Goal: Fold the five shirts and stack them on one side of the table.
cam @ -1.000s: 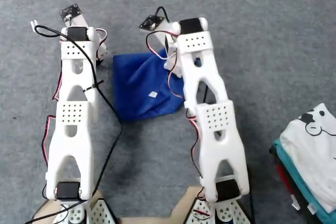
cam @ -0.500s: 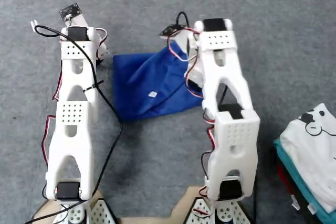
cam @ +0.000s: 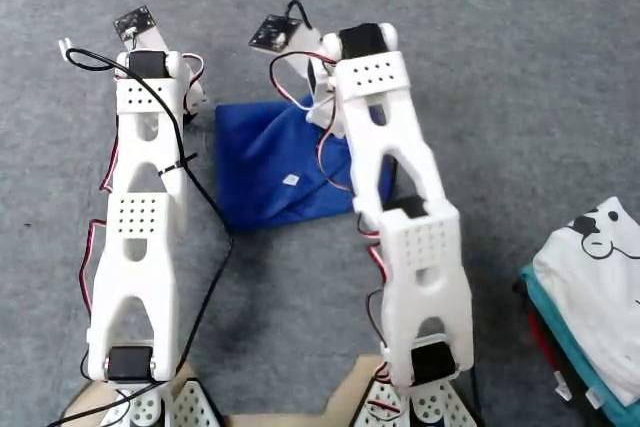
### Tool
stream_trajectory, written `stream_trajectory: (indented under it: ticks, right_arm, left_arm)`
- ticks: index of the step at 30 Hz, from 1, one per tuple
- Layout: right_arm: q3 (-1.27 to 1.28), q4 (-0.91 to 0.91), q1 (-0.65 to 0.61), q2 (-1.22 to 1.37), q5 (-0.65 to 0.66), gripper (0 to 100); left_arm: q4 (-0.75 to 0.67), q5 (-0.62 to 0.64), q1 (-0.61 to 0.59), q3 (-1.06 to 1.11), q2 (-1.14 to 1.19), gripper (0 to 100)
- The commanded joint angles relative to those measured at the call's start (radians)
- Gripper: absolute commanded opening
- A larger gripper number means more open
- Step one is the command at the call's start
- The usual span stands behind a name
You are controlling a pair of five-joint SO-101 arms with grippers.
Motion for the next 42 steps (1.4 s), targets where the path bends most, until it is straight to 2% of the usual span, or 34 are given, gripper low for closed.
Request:
stream_trajectory:
  ticks: [1,9,20,29,42]
  right_arm:
    - [-0.193,-0.009,-0.012,0.105,0.005,0.5]
    - [-0.389,-0.005,-0.010,0.320,0.000,0.5]
    - [-0.458,0.126,0.013,0.340,-0.002,0.5]
    - [-0.243,0.126,0.021,0.232,0.002,0.5]
    - [0.114,0.126,0.113,-0.039,0.005,0.5]
  left_arm:
    - [-0.012,0.003,0.003,-0.044,-0.015,2]
    - [-0.012,0.003,0.003,-0.044,-0.015,2]
    - [-0.012,0.003,0.015,-0.044,-0.013,2]
    - [-0.012,0.003,0.015,-0.044,-0.013,2]
    - [-0.012,0.003,0.015,-0.044,-0.013,2]
